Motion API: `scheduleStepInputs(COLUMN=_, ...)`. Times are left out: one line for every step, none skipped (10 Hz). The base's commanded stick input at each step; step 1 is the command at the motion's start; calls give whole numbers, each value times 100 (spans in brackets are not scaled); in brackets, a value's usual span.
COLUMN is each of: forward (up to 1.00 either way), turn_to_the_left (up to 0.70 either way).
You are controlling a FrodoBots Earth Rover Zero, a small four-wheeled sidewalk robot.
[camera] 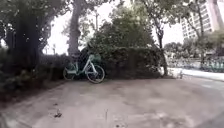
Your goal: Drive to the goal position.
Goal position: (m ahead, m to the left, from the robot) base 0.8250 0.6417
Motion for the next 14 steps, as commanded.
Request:
scheduleStepInputs(forward=70, turn_to_the_left=0)
scheduleStepInputs(forward=59, turn_to_the_left=0)
scheduleStepInputs(forward=45, turn_to_the_left=0)
scheduleStepInputs(forward=45, turn_to_the_left=0)
scheduleStepInputs(forward=45, turn_to_the_left=0)
scheduleStepInputs(forward=45, turn_to_the_left=0)
scheduleStepInputs(forward=45, turn_to_the_left=0)
scheduleStepInputs(forward=45, turn_to_the_left=0)
scheduleStepInputs(forward=45, turn_to_the_left=0)
scheduleStepInputs(forward=45, turn_to_the_left=0)
scheduleStepInputs(forward=45, turn_to_the_left=0)
scheduleStepInputs(forward=45, turn_to_the_left=0)
scheduleStepInputs(forward=45, turn_to_the_left=-6)
scheduleStepInputs(forward=45, turn_to_the_left=-17)
